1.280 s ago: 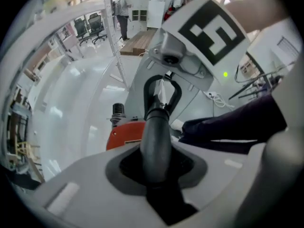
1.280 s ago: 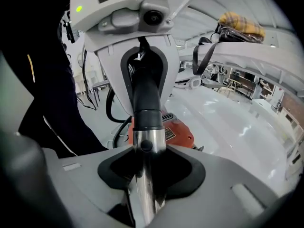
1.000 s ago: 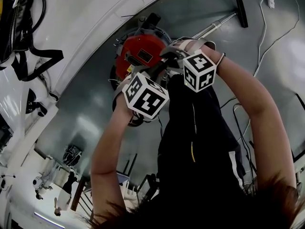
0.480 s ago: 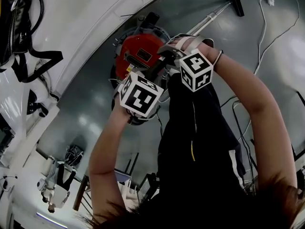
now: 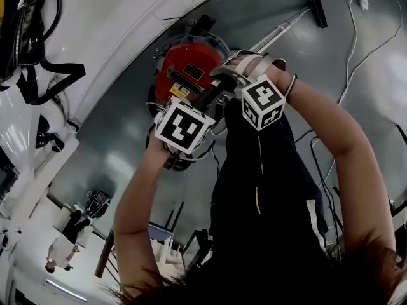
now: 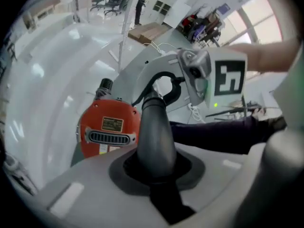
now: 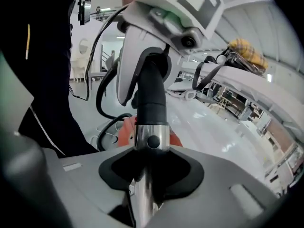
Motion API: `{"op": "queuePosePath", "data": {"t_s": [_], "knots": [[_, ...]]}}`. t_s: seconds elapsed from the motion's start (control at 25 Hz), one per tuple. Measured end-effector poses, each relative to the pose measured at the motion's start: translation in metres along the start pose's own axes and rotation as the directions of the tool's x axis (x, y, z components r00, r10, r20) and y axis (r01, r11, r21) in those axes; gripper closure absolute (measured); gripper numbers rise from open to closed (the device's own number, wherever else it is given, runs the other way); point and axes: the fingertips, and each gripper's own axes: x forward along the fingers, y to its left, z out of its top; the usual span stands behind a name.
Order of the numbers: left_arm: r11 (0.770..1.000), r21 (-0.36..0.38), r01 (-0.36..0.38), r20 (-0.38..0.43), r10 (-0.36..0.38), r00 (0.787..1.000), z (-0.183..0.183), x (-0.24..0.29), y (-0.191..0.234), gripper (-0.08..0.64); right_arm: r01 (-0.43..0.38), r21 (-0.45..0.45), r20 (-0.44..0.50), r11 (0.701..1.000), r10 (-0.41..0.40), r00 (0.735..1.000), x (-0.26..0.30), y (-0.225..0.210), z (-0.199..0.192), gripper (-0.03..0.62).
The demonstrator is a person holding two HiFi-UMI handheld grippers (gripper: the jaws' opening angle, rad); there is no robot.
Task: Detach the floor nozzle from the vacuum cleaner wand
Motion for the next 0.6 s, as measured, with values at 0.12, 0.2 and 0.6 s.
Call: {"op": "queuePosePath", "data": {"t_s": [0.12, 0.2, 0.6], "knots": [[0.952, -0.166, 0.256, 0.006, -0.259, 0.966, -0.006, 0.004, -0.020, 0.495, 0.065, -0.059, -0.019, 0.996, -0.066, 0.998, 0.004, 0.003, -0.001, 0.463], [0.901, -0.236, 0.364, 0.035, -0.366, 0.930, -0.005, 0.003, -0.032, 0.502, 0.092, -0.092, -0.024, 0.991, -0.095, 0.995, 0.003, 0.002, -0.001, 0.466], [0.977, 0.102, -0.185, -0.032, 0.189, 0.981, -0.006, -0.010, 0.006, 0.511, -0.138, 0.020, -0.062, 0.990, 0.139, 0.988, 0.003, -0.004, -0.001, 0.456]]}}
